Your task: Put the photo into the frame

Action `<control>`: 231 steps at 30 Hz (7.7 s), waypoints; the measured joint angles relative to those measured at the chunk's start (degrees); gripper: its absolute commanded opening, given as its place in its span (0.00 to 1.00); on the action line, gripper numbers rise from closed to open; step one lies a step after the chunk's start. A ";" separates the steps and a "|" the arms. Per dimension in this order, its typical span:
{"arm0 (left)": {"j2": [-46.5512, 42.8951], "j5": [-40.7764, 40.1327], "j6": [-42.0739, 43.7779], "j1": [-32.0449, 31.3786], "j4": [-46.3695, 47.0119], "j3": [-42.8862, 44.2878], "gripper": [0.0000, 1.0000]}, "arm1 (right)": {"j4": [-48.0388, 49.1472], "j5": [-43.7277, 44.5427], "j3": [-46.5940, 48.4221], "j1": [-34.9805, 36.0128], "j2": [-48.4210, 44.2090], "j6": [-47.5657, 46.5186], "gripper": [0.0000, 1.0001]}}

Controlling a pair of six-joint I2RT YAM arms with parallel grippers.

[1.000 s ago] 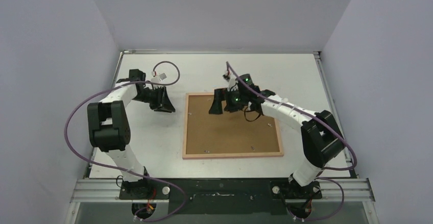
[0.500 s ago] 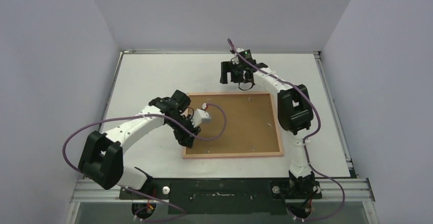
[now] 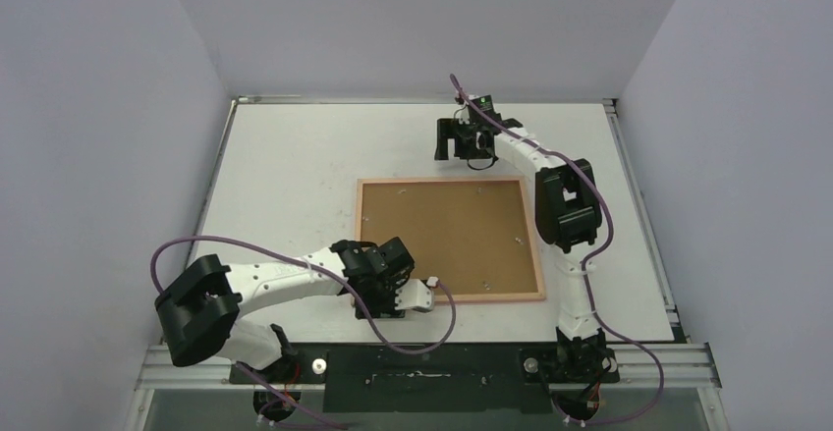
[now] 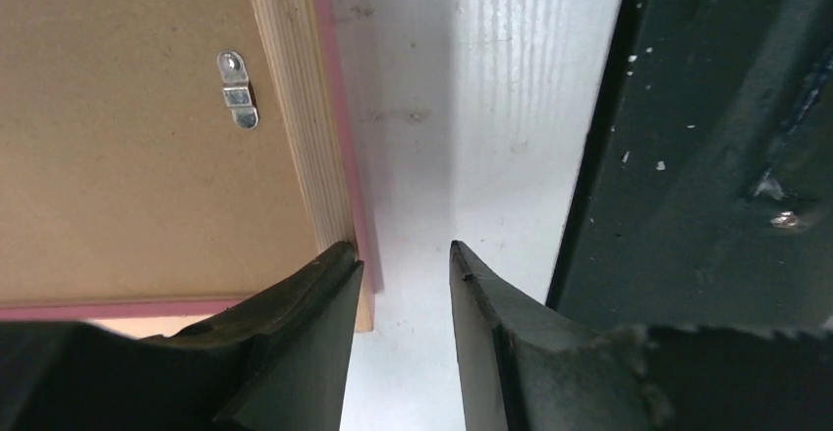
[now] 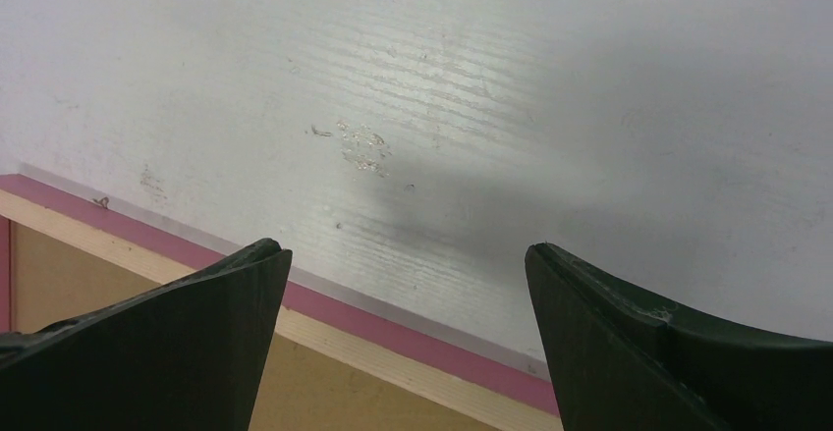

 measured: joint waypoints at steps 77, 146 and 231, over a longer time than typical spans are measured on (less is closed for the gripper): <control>34.18 29.66 -40.76 54.45 15.08 25.62 0.15 | 19.98 -19.23 -18.67 21.99 -8.07 9.55 0.98; 35.04 28.63 -40.22 53.79 14.05 27.32 0.11 | 36.06 -22.47 -21.03 24.35 -3.13 16.35 0.95; 37.18 28.72 -39.32 46.86 5.75 31.71 0.24 | 14.19 -22.93 -24.26 22.80 -14.05 -7.32 0.96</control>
